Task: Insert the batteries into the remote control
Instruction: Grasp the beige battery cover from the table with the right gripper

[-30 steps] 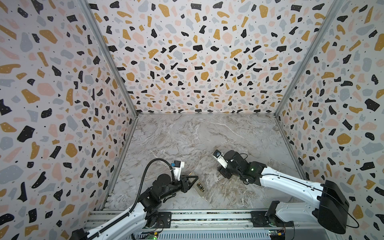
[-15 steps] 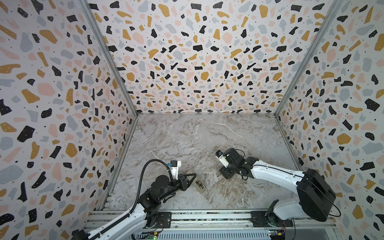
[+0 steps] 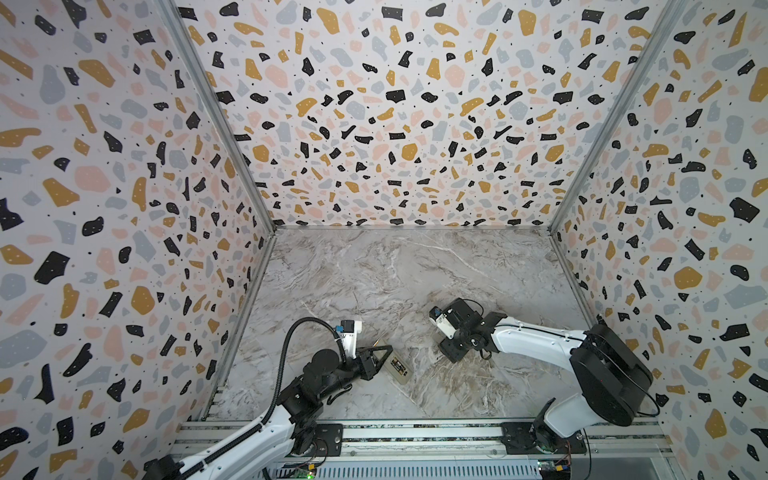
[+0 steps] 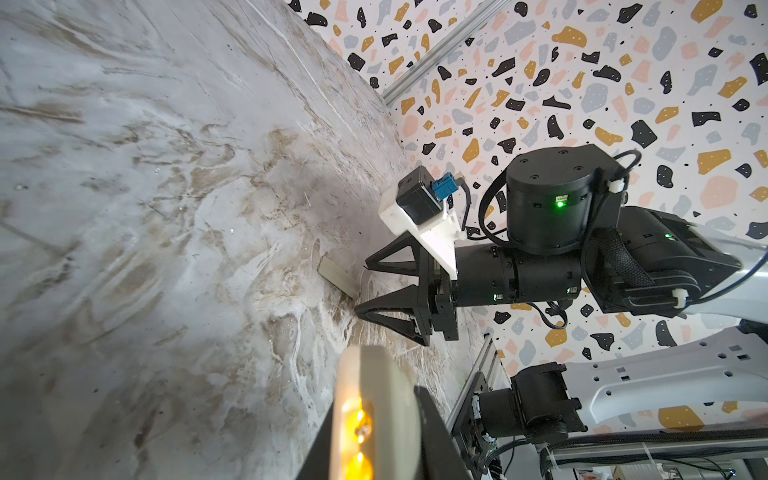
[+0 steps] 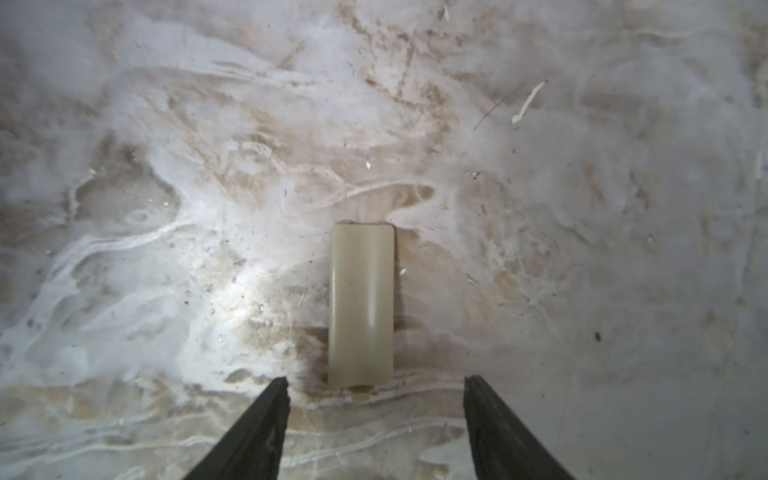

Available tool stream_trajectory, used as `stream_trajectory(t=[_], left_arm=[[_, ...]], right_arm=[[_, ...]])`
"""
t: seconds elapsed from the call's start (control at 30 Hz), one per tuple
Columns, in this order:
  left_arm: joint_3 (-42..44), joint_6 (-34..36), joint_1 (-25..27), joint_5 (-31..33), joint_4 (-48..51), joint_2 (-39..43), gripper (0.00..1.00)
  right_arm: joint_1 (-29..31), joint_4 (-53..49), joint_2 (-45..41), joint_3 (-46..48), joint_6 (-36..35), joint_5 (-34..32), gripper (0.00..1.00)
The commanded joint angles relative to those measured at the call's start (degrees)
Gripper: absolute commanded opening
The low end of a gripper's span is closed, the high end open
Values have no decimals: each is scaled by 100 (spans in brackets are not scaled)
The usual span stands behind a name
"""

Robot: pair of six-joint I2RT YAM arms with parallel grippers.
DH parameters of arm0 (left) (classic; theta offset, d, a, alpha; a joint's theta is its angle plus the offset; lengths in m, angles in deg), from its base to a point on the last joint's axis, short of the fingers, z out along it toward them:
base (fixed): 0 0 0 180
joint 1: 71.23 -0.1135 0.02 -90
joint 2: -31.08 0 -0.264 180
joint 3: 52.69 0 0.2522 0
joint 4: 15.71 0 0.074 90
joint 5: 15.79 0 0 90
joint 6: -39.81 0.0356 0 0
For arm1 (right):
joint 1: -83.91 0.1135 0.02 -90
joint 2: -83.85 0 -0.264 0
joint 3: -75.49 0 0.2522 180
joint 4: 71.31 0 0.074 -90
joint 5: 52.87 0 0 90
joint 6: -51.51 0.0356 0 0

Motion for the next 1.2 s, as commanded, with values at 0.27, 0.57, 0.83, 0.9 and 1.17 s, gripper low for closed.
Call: stream_trajectory(t=[0.27,0.57,0.83,0.9,1.17], left_arm=[[79,-25,-44,24,-540,52,0],[93,-43,-47,43,-540,61,0],[142,-78,-46,81,-501,131,0],[148,-78,-46,107,-470,154,0],[210,-203,-51,427,-461,248,0]], right_arm=[[-105,19,267,-237,-157,328,52],[-89,129,335,-169,-214,467,43],[-35,123,453,-158,-220,403,35],[-35,123,433,-160,-219,403,33],[7,118,371,-160,-267,370,23]])
